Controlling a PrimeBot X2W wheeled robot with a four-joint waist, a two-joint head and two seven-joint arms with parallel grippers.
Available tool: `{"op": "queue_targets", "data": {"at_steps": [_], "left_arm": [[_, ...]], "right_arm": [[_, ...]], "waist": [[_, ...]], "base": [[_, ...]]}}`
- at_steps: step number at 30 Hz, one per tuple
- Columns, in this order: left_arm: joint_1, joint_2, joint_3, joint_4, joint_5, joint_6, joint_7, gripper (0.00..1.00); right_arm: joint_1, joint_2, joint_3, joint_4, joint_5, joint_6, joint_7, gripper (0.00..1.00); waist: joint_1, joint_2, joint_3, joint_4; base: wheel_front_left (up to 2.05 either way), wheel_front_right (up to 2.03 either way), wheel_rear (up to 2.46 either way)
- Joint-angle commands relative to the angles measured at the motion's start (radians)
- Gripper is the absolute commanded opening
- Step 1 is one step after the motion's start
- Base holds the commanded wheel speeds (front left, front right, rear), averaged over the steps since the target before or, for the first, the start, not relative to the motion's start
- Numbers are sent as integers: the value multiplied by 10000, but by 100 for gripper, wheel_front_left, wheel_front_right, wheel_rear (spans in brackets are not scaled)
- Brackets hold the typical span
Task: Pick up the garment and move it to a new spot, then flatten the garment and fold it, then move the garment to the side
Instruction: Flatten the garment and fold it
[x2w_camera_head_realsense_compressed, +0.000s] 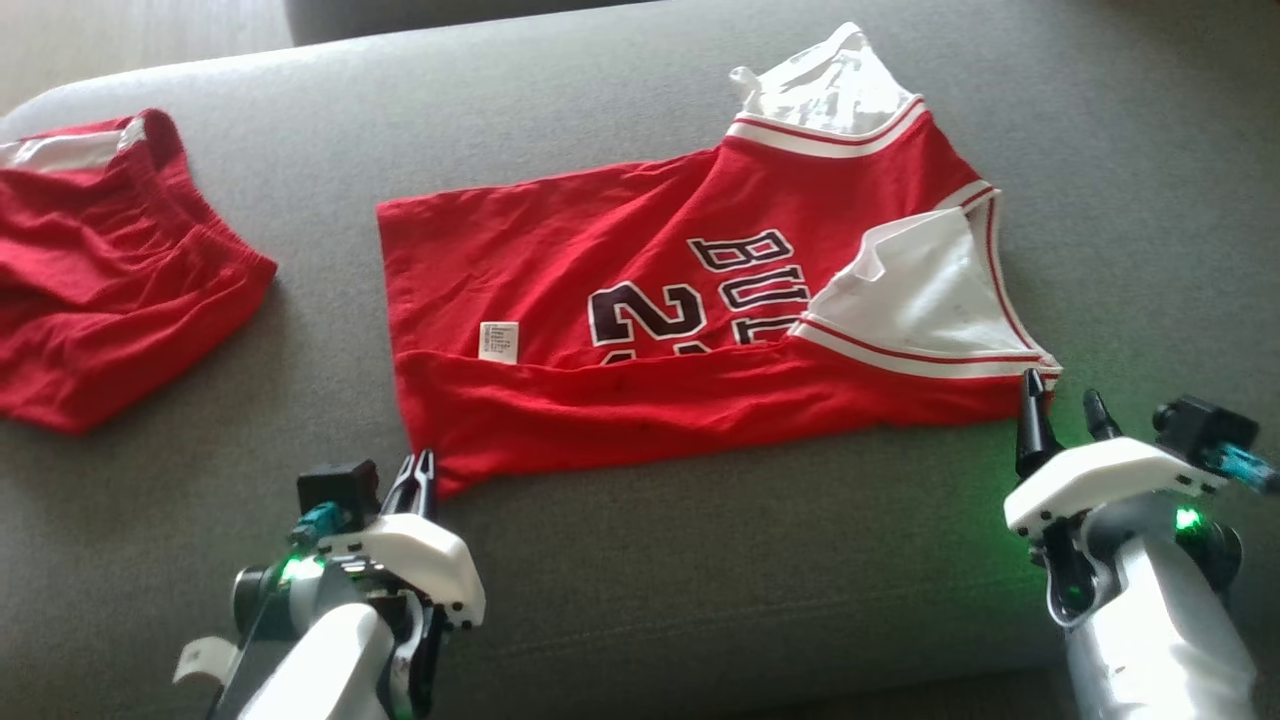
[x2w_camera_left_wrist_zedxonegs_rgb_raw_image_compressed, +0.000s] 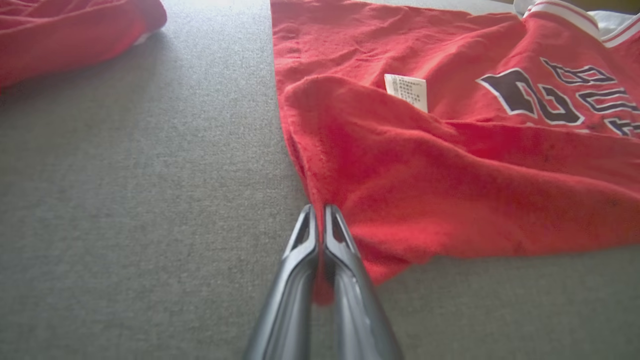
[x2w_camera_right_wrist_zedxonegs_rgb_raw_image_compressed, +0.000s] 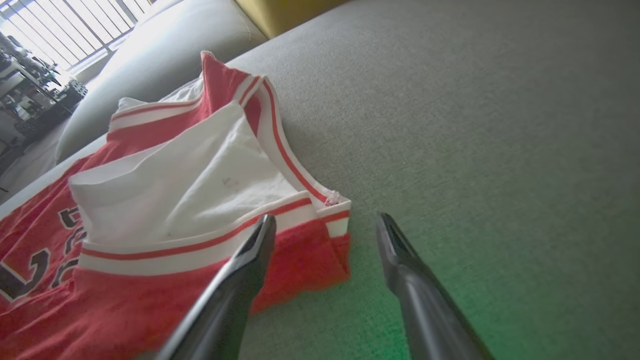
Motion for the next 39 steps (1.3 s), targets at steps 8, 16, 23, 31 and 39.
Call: {"op": "queue_targets", "data": {"at_steps": [8, 16, 23, 31, 39], "left_arm": [[-694, 33, -40, -288, 268, -5, -28, 0], [-819, 7, -128, -268, 305, 9, -42, 0], [-748, 48, -135, -202, 293, 42, -59, 0], [-428, 346, -179, -127, 399, 104, -89, 0], [384, 646, -213, -291, 304, 131, -100, 0]], "right_arm": [[-1545, -36, -1106, 2247, -1944, -2, -722, 100], [-2374, -36, -1606, 3229, -2381, -2, -799, 52], [-2493, -36, -1335, 3305, -2217, -2, -802, 0], [-2027, -35, -1079, 3056, -1851, -2, -803, 0], [-1329, -35, -812, 3087, -1884, -2, -804, 0]], "waist": [[0, -1, 315, 439], [0, -1, 390, 511], [0, -1, 270, 455], [0, -1, -257, 271], [0, -1, -985, 45]], "base": [[0, 0, 0], [0, 0, 0], [0, 0, 0], [0, 0, 0], [0, 0, 0]]}}
